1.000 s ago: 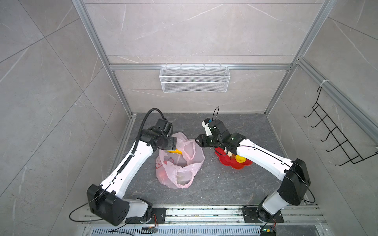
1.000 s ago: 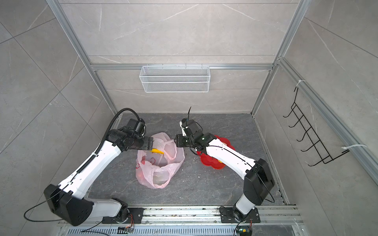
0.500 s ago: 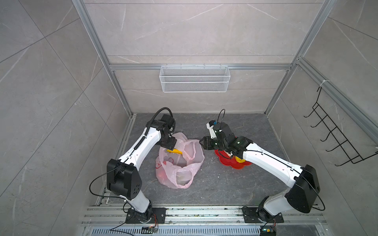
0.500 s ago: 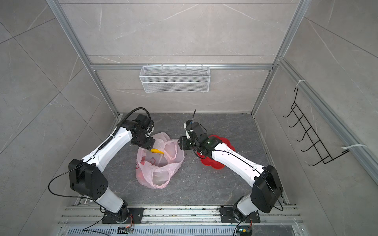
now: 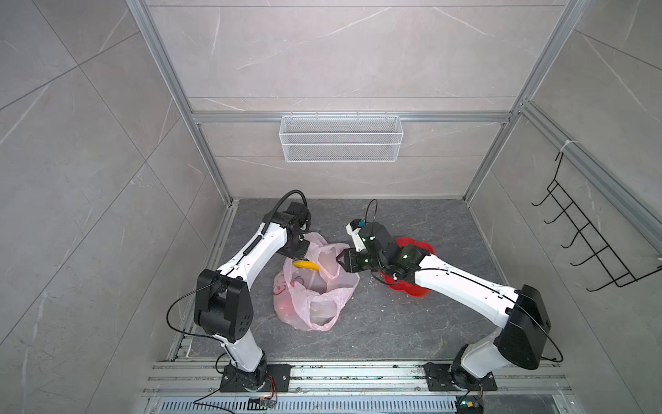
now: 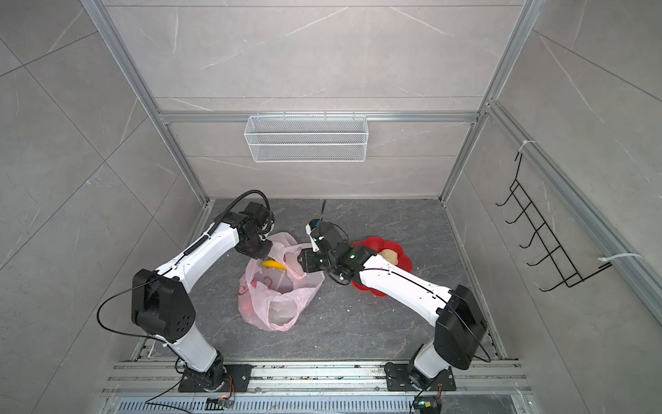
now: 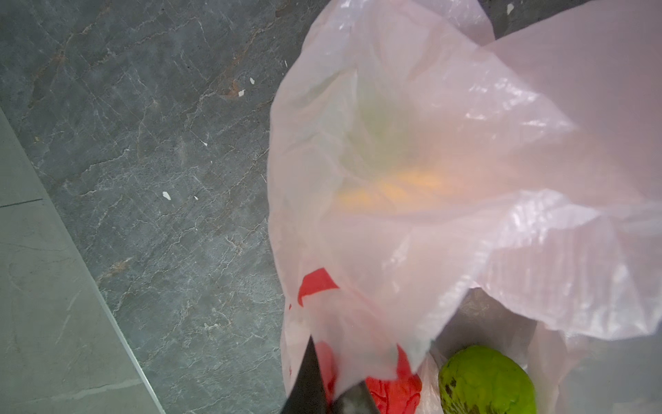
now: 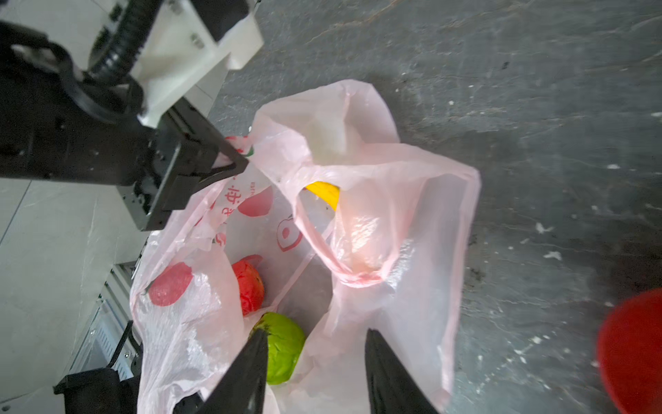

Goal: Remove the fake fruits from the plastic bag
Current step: 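Lower right gripper into the bag toward the green fruit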

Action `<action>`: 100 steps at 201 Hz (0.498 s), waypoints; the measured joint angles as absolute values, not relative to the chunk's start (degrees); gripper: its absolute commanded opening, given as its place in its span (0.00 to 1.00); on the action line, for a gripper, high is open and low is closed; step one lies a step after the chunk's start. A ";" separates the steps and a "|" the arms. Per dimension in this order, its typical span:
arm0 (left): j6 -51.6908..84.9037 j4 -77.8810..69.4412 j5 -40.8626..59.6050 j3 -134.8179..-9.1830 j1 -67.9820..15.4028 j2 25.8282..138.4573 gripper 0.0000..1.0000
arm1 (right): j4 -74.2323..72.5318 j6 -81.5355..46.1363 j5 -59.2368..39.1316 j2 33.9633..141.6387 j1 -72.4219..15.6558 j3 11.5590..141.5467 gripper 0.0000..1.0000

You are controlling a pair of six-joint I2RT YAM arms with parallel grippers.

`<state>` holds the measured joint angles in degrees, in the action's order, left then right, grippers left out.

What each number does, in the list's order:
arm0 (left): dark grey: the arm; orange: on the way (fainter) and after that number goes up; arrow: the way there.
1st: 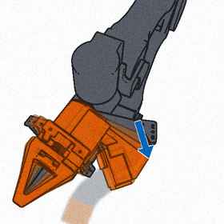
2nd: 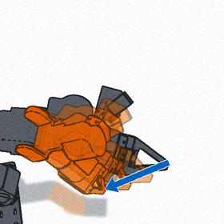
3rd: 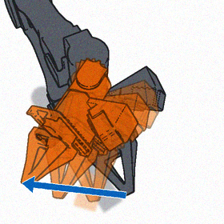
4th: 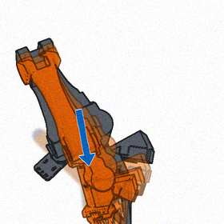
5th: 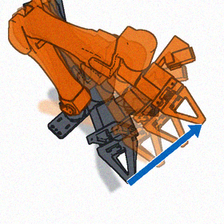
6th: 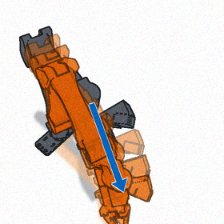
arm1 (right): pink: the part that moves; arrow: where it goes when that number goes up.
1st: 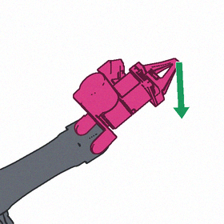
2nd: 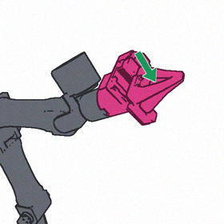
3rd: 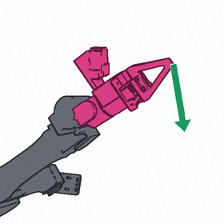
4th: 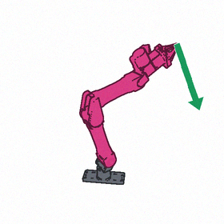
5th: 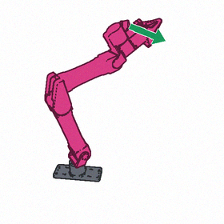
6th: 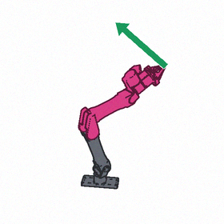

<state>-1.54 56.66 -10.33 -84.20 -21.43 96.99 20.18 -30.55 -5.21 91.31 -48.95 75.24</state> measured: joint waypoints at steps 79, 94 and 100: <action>4.49 48.75 -10.35 -78.48 -21.43 86.24 0.00 | 14.61 -35.24 -4.64 100.97 -53.28 76.51 0.44; 5.69 47.18 -10.15 -77.58 -21.43 83.96 0.00 | 13.63 -35.90 -4.27 101.56 -53.89 76.53 0.44; 6.09 46.70 -10.00 -77.28 -21.43 83.29 0.00 | 13.45 -36.23 -4.12 101.82 -54.17 76.75 0.44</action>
<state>6.09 46.70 -10.00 -77.28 -21.43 83.29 13.45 -36.23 -4.12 101.82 -54.17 76.75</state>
